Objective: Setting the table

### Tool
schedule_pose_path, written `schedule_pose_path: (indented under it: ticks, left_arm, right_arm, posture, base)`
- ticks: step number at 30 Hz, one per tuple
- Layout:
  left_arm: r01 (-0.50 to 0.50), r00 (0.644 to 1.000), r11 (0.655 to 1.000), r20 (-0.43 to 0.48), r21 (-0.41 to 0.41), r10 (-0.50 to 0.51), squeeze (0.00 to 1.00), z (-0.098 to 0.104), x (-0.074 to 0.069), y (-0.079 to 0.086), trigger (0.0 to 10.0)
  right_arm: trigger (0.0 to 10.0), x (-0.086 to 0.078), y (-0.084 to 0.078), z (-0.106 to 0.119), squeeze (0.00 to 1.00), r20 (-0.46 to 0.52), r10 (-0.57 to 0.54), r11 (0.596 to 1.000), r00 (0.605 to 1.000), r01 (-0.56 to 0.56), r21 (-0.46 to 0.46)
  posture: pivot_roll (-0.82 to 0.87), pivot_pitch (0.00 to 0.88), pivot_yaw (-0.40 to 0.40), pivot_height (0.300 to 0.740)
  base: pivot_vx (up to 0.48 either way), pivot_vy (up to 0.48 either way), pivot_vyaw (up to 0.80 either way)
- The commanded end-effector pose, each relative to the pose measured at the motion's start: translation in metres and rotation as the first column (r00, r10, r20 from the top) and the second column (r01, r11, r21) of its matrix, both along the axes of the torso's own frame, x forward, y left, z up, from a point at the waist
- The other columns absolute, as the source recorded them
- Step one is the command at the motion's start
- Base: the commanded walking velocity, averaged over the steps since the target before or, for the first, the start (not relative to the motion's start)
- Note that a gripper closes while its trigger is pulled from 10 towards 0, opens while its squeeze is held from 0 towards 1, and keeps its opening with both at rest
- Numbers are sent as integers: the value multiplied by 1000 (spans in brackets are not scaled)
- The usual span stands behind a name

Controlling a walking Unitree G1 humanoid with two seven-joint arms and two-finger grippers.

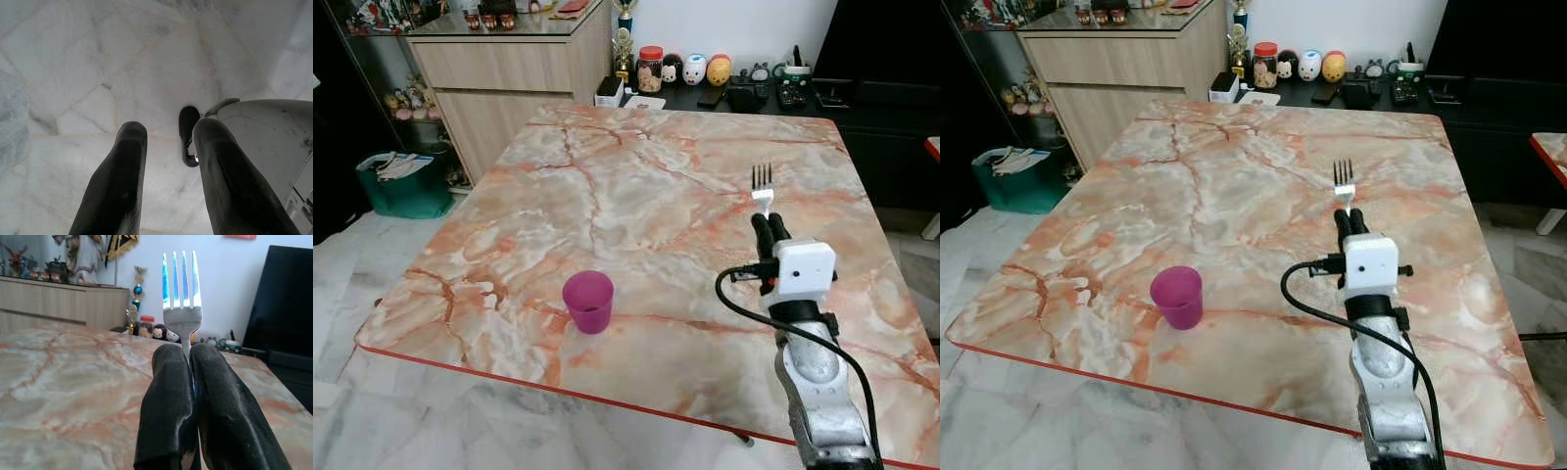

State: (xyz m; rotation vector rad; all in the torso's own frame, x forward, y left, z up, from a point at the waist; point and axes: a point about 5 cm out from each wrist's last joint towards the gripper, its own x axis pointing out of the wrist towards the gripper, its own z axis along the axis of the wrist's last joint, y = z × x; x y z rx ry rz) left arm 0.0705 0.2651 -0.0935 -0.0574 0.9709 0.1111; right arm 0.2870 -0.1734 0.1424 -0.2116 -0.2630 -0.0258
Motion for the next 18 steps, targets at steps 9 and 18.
schedule_pose_path:
  ticks: [9,18]
  left_arm:
    - [-3,1000,1000,-11,-7,3,0,-1,-3,0,10000]
    - [-13,1000,1000,-8,-11,13,0,-1,-2,-1,10000]
  right_arm:
    - [10000,1,-3,10,0,36,-7,1000,999,7,-6]
    - [10000,6,-4,10,0,14,-19,1000,1000,19,18]
  posture:
    - [-89,0,43,740]
    - [-86,0,34,740]
  base:
    - [0,0,0]
    - [0,0,-262]
